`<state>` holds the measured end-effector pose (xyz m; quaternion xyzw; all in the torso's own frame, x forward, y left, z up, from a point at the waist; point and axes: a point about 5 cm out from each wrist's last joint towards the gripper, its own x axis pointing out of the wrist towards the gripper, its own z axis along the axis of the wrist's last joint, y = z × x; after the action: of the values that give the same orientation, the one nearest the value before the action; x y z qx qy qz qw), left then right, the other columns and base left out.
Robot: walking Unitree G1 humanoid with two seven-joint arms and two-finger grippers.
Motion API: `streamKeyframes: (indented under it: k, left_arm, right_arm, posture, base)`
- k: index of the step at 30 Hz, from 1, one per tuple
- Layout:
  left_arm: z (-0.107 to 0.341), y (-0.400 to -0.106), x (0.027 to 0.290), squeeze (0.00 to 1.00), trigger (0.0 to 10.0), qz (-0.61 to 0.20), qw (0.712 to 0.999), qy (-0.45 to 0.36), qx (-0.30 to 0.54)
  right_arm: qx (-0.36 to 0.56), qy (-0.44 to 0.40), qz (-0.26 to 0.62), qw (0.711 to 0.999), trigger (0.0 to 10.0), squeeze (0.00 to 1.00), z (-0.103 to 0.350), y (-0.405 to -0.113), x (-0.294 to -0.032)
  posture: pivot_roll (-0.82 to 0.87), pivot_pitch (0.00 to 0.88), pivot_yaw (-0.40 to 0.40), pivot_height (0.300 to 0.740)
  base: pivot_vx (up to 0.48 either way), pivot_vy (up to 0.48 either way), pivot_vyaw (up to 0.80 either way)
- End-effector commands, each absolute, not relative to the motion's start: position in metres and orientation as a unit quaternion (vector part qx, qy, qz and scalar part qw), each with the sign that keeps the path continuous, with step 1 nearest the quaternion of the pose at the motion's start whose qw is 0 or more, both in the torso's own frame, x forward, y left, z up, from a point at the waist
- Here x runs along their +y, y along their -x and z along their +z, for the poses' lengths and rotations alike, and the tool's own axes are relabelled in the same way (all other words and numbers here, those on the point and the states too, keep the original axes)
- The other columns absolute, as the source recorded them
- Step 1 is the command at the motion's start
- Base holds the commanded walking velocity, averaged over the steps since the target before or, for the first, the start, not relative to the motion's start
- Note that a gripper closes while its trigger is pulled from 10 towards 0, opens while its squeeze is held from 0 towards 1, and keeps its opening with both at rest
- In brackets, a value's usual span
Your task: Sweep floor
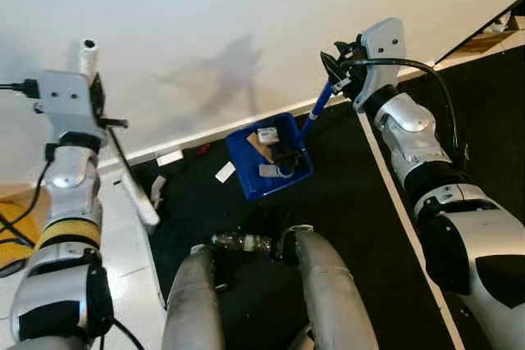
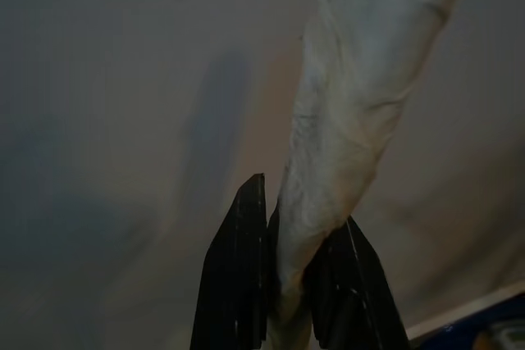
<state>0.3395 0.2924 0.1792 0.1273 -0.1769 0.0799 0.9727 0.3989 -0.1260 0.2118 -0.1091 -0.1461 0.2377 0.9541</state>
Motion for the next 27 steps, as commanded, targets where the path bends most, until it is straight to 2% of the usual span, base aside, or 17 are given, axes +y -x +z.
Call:
streamKeyframes:
  k: [1,9,18,22,27]
  left_arm:
    - [0.177,-0.347,0.266,0.00,10.0,0.063,0.974,-0.065,-0.206]
    - [0.187,-0.360,0.225,0.00,10.0,0.025,0.971,-0.013,-0.237]
    - [0.205,-0.372,0.154,0.00,10.0,-0.058,0.959,0.058,-0.271]
    - [0.215,-0.370,0.138,0.00,10.0,-0.079,0.951,0.075,-0.289]
    - [0.228,-0.365,0.141,0.00,10.0,-0.094,0.942,0.069,-0.315]
  right_arm:
    - [-0.095,0.109,0.244,0.959,10.0,0.00,0.184,-0.394,-0.127]
    - [-0.096,0.105,0.246,0.959,10.0,0.00,0.186,-0.395,-0.121]
    - [-0.094,0.105,0.253,0.957,10.0,0.00,0.186,-0.395,-0.117]
    - [-0.094,0.103,0.253,0.957,10.0,0.00,0.186,-0.396,-0.116]
    - [-0.093,0.102,0.253,0.958,10.0,0.00,0.186,-0.396,-0.115]
  posture:
    - [-0.10,0.462,-0.129,0.740]
    - [-0.08,0.427,-0.111,0.740]
    - [-0.07,0.421,-0.110,0.740]
    - [-0.06,0.418,-0.109,0.740]
    - [-0.04,0.417,-0.105,0.740]
  base:
    - [0.000,0.000,0.00]
    - [0.000,0.000,0.00]
    - [0.000,0.000,0.00]
    - [0.000,0.000,0.00]
    - [0.000,0.000,0.00]
